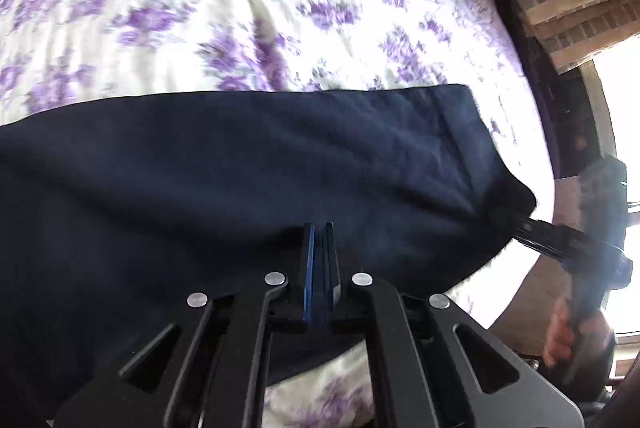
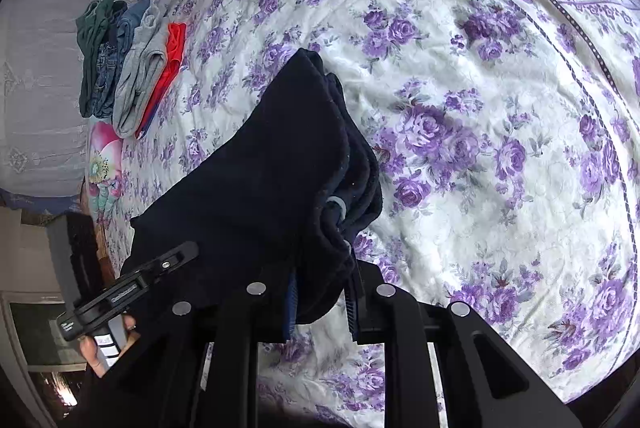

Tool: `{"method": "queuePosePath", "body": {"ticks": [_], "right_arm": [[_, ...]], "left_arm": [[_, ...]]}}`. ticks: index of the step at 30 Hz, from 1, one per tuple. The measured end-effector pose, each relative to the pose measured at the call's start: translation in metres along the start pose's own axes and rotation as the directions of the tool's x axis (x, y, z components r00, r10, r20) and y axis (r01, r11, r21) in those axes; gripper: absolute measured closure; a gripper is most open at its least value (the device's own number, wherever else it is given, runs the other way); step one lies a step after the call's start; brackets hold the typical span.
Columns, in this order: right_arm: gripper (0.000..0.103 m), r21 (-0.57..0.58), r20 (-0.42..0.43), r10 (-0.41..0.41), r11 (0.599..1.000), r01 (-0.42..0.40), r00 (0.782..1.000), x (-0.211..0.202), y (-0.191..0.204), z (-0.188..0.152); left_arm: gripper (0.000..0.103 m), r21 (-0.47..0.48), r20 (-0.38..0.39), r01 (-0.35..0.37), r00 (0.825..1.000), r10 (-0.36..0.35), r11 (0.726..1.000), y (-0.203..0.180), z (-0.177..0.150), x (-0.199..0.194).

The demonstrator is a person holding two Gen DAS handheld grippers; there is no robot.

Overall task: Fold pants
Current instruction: 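Lower the folded pants onto the bed with both tools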

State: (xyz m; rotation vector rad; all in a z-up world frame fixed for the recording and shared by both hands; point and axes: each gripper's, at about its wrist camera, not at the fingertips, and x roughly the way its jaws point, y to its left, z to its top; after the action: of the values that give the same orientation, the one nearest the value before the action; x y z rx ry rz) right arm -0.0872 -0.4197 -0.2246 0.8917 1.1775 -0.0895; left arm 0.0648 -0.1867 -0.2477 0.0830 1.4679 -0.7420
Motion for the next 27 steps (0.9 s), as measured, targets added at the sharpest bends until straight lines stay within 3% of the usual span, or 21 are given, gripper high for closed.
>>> {"method": "queuePosePath", "body": {"ticks": [2,7,11,13,15,18,20,24,25,27], "right_arm": [[0.083,-0.015,-0.003,-0.007,1.0,0.007,1.0,-0.001,0.005,0.0],[0.083,-0.067,-0.001,-0.064,0.996,0.064,0.998,-0.004,0.025,0.0],[0.084,-0.132,0.027,-0.059,0.989,0.062,0.998,-0.019,0.06,0.006],[0.084,-0.195,0.039,-0.055,0.979,0.062,0.998,-0.023,0.085,0.008],[0.084,-0.255,0.034,-0.052,0.965,0.059,0.998,-0.019,0.11,0.009],[0.084,-0.353,-0.005,-0.05,0.935,0.045,0.999,-0.001,0.155,0.009],[0.083,-0.446,-0.04,-0.042,0.895,0.02,0.998,0.017,0.198,0.002],[0.083,-0.613,-0.15,-0.049,0.788,-0.054,0.987,0.069,0.283,-0.033],[0.083,-0.65,-0.179,-0.058,0.756,-0.074,0.982,0.084,0.302,-0.046],[0.083,-0.729,-0.23,-0.09,0.676,-0.11,0.969,0.117,0.337,-0.079]], "left_arm": [[0.102,-0.01,-0.053,-0.029,0.998,0.028,1.0,-0.002,0.0,0.027],[0.102,-0.032,-0.025,-0.012,1.0,0.011,0.999,0.003,-0.003,0.036],[0.102,-0.035,0.011,0.08,0.997,-0.08,0.996,0.008,-0.023,0.001],[0.101,-0.052,0.063,0.113,0.992,-0.109,0.992,0.033,-0.042,-0.031],[0.1,-0.134,0.121,0.116,0.988,-0.1,0.984,0.072,-0.062,-0.06],[0.1,-0.324,0.179,-0.023,0.98,0.085,0.946,0.158,-0.097,-0.105],[0.099,-0.459,0.2,-0.096,0.957,0.208,0.883,0.223,-0.129,-0.139],[0.099,-0.594,0.193,-0.126,0.936,0.293,0.794,0.3,-0.171,-0.164],[0.099,-0.611,0.188,-0.126,0.936,0.298,0.782,0.311,-0.178,-0.164],[0.1,-0.635,0.221,-0.052,0.944,0.246,0.771,0.331,-0.189,-0.16]]}}
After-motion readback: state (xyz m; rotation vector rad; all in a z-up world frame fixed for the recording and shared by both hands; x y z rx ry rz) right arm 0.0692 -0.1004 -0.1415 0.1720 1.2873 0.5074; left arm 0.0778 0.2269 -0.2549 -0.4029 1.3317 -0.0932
